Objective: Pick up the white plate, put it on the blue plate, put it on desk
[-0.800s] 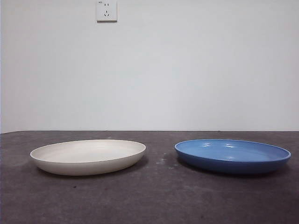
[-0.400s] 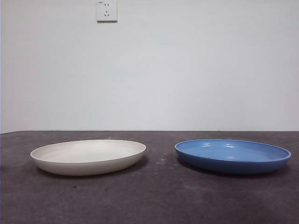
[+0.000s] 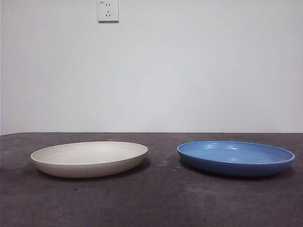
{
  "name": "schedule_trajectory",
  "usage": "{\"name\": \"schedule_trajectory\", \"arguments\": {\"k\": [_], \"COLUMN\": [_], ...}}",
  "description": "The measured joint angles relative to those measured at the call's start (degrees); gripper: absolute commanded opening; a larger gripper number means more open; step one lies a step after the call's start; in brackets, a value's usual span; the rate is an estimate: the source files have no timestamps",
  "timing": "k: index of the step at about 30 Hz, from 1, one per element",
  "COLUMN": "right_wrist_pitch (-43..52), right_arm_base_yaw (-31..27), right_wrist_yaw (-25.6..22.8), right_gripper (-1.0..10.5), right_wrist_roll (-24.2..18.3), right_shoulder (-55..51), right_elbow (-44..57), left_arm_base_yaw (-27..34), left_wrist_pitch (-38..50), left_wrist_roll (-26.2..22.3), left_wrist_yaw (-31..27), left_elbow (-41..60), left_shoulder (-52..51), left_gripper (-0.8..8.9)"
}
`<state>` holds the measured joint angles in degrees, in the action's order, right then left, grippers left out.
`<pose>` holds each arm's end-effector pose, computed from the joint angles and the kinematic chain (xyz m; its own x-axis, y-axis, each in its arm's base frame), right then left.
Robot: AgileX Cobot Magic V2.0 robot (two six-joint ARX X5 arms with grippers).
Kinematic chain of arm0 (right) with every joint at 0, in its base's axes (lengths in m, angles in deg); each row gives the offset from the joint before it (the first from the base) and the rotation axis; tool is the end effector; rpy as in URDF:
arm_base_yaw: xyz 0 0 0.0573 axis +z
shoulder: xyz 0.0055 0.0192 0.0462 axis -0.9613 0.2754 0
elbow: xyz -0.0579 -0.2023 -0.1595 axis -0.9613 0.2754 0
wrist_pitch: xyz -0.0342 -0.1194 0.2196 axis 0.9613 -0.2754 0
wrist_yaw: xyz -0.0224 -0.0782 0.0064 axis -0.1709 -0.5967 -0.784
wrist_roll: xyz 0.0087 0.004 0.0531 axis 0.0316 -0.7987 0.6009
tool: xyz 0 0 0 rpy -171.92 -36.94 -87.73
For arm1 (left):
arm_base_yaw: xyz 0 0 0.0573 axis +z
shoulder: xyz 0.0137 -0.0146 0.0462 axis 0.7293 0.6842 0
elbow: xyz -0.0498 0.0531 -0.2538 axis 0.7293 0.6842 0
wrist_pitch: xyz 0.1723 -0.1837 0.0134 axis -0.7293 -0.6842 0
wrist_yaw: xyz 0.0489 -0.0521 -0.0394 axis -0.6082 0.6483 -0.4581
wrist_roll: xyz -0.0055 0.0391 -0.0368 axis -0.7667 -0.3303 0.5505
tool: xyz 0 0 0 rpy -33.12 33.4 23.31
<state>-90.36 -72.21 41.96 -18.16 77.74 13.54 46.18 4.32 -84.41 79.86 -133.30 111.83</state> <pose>0.1129 0.0169 0.3344 0.6648 0.4823 -0.5705 -0.3682 0.8760 0.3115 0.1153 -0.0149 0.3140 0.6995 -0.4793 -0.5301 0.3280 0.8743 -0.3577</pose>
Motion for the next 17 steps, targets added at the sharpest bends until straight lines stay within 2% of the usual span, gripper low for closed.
{"name": "schedule_trajectory", "arguments": {"k": [6, 12, 15, 17], "right_wrist_pitch": [-6.6, -8.0, -8.0, -8.0], "right_arm_base_yaw": [3.0, 5.0, 5.1, 5.1], "right_wrist_yaw": [1.5, 1.5, 1.5, 1.5], "right_gripper": [0.1, 0.1, 0.4, 1.8], "right_wrist_roll": [-3.6, -5.1, -5.4, -5.4], "right_shoulder": [3.7, 4.4, 4.4, 4.4], "right_elbow": [-1.3, -1.3, -1.3, -1.3], "left_arm_base_yaw": [-4.8, -6.9, -6.9, -6.9], "left_wrist_pitch": [-6.8, -8.0, -8.0, -8.0], "left_wrist_roll": [-4.4, -6.0, -6.0, -5.9], "left_wrist_yaw": [1.9, 2.3, 2.3, 2.3], "left_elbow": [-3.4, -3.4, -3.4, -3.4], "left_shoulder": [2.8, 3.0, 3.0, 3.0], "left_gripper": [0.09, 0.12, 0.91, 2.26]}}
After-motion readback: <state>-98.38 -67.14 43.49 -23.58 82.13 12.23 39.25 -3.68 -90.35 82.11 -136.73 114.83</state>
